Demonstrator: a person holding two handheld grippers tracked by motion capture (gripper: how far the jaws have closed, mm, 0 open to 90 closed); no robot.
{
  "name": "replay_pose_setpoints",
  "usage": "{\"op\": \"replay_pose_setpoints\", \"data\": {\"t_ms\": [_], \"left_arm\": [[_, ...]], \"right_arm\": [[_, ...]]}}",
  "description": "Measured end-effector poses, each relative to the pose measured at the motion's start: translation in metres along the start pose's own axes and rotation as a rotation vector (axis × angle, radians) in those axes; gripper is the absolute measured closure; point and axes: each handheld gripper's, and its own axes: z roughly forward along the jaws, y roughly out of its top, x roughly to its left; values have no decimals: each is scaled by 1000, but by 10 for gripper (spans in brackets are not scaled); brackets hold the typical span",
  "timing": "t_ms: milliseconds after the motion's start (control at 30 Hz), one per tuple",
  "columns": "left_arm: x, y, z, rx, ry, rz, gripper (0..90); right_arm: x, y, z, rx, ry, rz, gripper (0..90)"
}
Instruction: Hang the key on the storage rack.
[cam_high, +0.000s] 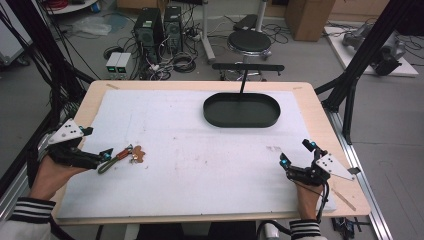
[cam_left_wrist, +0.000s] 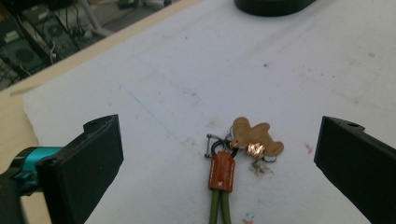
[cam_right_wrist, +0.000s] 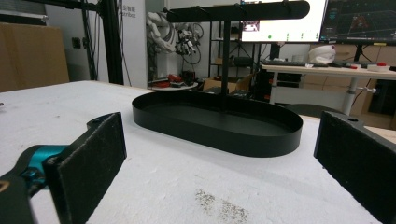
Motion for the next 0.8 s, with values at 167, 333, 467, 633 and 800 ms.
{"op": "replay_pose_setpoints", "data": {"t_ms": [167, 333, 467, 633, 800], "left_arm": [[6, -2, 4, 96, -33, 10, 17], [7, -2, 9, 155, -65, 69, 25], [9, -1, 15, 233, -68, 82, 32], [11, 0, 23, 318, -72, 79, 32], [14, -3, 33, 420, -101, 95, 117]], "right_arm": [[0, 0, 0, 0, 0, 0, 13], [0, 0, 0, -2, -1, -3, 13], [-1, 0, 0, -4, -1, -4, 13], [0, 0, 0, -1, -3, 0, 13], [-1, 0, 0, -2, -4, -1, 13]]}}
